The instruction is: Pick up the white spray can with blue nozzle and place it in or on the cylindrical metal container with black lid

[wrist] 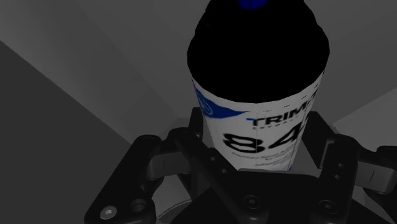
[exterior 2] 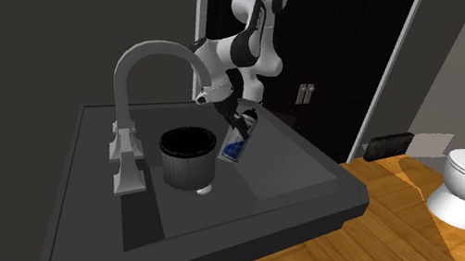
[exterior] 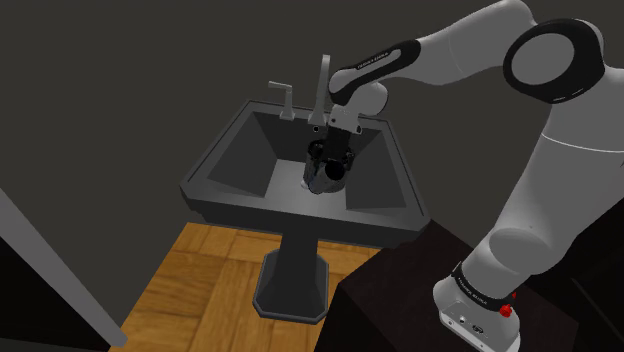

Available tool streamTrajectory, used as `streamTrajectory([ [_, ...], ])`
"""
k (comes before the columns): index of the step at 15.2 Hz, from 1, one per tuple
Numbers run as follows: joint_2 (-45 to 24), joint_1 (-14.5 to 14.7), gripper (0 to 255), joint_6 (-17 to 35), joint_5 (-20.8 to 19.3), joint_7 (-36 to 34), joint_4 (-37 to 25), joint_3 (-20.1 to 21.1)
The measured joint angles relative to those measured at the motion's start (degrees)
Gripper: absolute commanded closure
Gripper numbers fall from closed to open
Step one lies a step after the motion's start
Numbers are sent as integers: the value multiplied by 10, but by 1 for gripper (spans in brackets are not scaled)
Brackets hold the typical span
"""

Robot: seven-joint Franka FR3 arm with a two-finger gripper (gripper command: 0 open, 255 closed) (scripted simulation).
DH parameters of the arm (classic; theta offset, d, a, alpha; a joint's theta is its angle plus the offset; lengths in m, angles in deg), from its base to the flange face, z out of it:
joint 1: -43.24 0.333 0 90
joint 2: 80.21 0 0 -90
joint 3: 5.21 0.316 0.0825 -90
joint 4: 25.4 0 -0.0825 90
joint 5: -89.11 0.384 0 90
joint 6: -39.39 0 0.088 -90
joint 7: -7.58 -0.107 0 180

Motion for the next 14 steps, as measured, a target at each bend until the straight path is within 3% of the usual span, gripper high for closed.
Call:
streamTrajectory([
  [14,55,-3,255,-87,-13,-39,-39,-3],
])
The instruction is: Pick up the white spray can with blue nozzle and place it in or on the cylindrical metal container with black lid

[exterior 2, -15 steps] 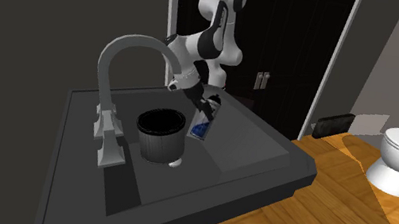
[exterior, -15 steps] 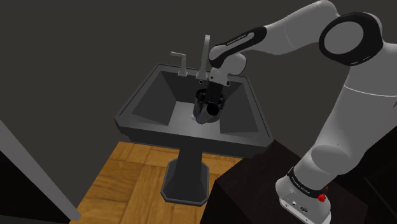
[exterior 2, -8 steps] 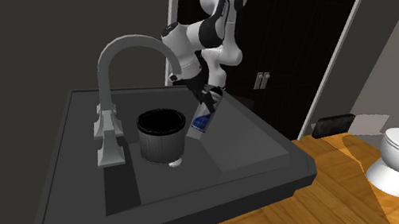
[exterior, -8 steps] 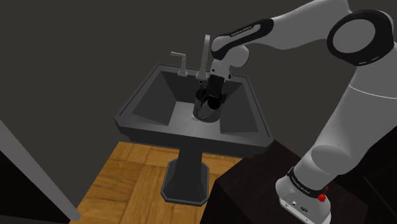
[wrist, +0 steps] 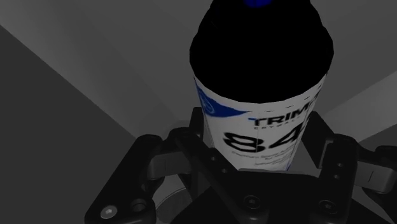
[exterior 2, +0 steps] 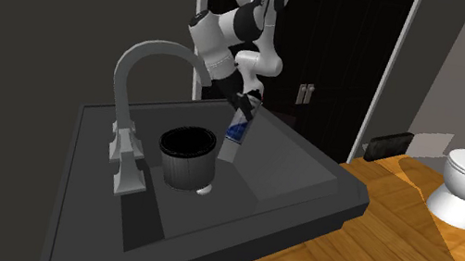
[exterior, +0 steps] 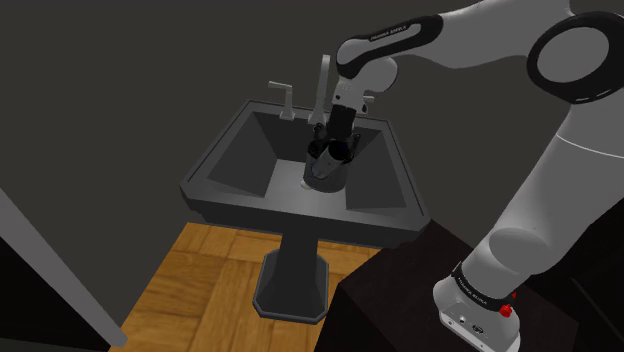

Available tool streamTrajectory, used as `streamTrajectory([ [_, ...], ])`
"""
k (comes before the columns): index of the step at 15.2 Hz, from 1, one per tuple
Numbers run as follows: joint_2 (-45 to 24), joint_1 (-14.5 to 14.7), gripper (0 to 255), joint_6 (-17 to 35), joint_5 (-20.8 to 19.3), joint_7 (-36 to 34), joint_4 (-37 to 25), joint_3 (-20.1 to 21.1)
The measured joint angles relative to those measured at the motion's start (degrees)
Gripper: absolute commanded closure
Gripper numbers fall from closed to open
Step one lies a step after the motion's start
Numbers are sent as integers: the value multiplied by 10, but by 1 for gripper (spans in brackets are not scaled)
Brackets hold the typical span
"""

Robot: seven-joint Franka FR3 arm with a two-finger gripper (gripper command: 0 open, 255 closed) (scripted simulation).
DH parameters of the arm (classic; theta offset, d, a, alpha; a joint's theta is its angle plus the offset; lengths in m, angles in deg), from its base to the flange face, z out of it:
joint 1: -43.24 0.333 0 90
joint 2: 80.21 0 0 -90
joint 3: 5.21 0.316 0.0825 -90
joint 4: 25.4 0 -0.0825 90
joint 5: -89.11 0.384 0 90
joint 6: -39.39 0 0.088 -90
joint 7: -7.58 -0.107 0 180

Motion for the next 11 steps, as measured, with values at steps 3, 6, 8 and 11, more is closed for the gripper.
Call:
streamTrajectory([
  [3,5,-1,255,-20,-2,-9,-17,-1],
  [6,14,-2,255,-39,-4,-16,-27,-2],
  [8,18,-2,255,-51,-5,-22,-37,-1],
  [11,26,-3,255,-72,-6,-30,-51,-2],
])
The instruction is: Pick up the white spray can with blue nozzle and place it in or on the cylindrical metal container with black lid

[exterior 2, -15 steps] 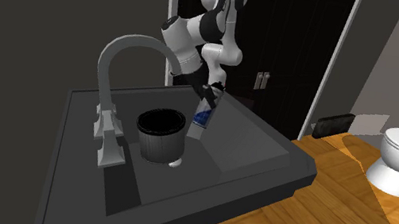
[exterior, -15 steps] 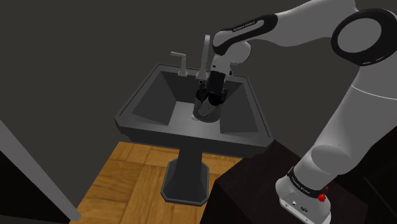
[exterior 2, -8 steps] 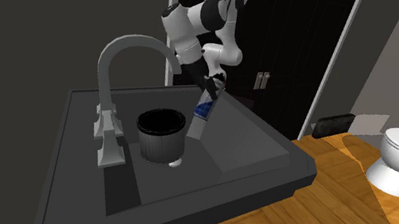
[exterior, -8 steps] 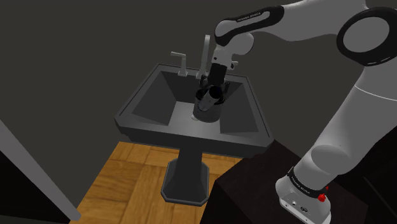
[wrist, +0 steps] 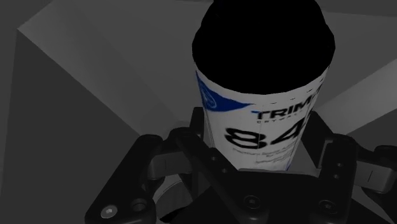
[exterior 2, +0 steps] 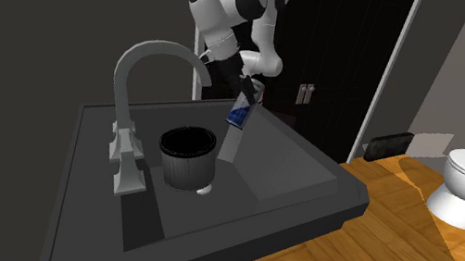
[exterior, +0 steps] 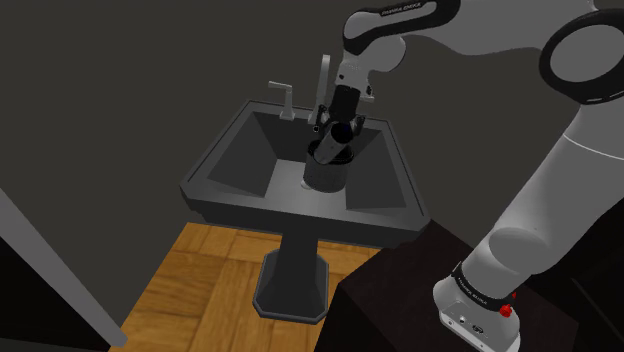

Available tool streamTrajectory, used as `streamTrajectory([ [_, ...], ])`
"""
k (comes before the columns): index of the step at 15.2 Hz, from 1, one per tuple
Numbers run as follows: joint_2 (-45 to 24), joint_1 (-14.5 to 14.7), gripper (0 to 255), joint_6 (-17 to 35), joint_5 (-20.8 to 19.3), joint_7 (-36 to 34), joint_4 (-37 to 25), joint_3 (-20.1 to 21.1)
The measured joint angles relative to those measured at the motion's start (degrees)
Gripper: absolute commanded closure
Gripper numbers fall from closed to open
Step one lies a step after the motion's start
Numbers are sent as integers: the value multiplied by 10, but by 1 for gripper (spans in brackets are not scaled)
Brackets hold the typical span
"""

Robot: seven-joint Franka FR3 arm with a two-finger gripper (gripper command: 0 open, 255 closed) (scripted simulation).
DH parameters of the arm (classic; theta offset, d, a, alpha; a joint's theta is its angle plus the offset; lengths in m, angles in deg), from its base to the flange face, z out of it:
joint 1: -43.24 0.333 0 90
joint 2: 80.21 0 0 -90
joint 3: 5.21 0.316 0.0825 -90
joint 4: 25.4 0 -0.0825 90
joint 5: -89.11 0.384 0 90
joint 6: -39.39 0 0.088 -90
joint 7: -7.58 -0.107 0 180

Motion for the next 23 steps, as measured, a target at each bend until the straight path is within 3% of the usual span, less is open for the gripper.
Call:
streamTrajectory([
  [5,-16,-8,255,-30,-6,1,-43,-7],
  [12,-134,-44,255,-104,-21,33,-214,-32],
  [14,-179,-52,255,-192,-14,40,-287,-33],
  [17,-246,-65,255,-317,31,61,-381,-53],
  [18,-266,-64,255,-313,15,60,-410,-66],
  [20,-282,-59,255,-232,-3,66,-423,-82],
  [23,-287,-55,255,-177,-8,71,-413,-87],
])
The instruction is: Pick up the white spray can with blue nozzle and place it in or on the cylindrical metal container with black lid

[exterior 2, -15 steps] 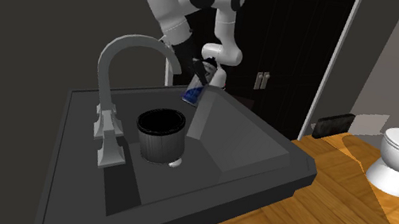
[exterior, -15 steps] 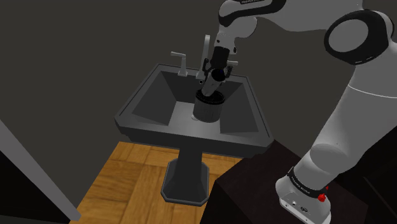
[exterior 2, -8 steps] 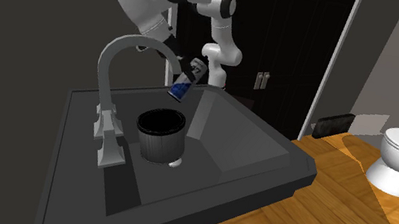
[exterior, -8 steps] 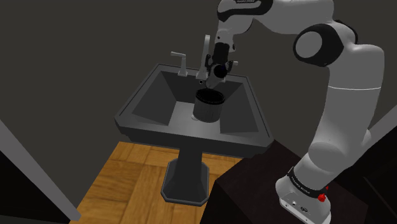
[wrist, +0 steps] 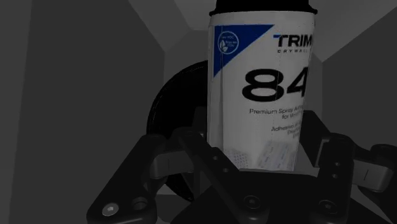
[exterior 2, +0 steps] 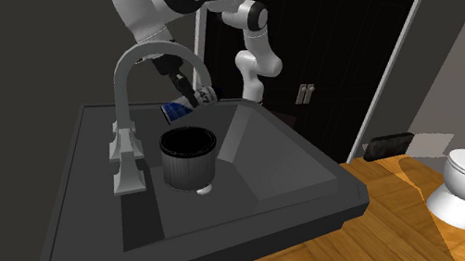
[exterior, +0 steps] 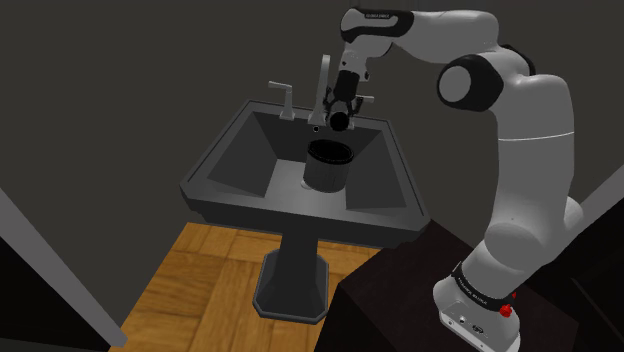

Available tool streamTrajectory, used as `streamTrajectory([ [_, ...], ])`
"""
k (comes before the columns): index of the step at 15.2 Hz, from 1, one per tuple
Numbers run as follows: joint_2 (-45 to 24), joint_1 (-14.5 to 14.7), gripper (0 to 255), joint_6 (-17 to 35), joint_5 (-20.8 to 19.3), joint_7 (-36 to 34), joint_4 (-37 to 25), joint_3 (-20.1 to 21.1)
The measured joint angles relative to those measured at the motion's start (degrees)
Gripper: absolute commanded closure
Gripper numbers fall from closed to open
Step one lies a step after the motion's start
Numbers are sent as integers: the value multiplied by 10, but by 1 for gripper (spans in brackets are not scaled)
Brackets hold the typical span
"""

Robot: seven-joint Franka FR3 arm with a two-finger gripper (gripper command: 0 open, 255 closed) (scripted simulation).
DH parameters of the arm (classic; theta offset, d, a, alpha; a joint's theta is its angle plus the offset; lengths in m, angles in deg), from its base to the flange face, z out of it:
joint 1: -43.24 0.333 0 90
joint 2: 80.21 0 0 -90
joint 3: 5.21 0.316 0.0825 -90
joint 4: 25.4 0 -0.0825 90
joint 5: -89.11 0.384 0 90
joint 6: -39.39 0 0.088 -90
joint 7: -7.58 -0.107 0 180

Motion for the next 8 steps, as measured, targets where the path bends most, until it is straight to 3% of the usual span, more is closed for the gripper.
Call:
streamTrajectory([
  [8,-6,5,255,57,-1,19,49,-2],
])
